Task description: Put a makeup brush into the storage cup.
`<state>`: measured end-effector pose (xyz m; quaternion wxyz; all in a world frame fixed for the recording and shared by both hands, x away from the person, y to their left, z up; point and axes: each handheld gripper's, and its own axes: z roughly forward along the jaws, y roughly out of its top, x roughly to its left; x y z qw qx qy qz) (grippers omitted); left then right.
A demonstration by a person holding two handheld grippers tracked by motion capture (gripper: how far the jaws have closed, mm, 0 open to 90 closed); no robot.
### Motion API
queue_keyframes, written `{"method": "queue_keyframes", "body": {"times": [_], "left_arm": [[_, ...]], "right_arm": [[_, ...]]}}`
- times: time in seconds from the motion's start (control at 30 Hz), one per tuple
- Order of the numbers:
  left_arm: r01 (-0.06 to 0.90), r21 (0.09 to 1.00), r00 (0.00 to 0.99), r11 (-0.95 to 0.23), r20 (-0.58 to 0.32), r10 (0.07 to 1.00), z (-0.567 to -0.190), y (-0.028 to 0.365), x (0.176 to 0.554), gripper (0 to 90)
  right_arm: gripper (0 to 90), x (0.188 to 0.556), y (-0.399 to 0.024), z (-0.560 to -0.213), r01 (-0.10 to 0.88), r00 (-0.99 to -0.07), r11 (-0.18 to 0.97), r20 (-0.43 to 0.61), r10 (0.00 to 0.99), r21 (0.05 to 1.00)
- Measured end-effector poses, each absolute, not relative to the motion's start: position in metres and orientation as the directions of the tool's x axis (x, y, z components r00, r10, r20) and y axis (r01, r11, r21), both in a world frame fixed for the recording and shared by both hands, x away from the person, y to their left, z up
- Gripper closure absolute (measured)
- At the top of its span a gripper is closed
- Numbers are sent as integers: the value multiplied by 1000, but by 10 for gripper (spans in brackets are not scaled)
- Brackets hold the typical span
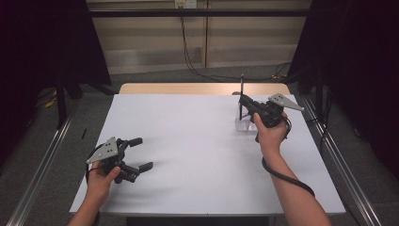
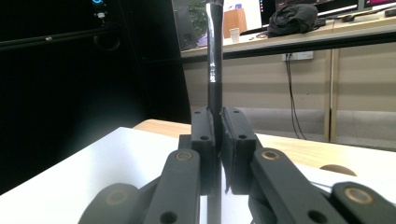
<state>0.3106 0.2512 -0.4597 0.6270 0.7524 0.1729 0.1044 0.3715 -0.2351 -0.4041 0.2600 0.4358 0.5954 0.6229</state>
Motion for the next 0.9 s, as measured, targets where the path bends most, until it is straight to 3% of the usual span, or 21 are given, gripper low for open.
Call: {"method": "queue_keyframes", "body": {"times": [0.9], "left_arm": [[126, 980, 916, -152, -55, 398, -458, 252, 309, 4]], "right_arm": [[846, 384, -245, -393, 152, -435, -154, 206, 877, 976]]}}
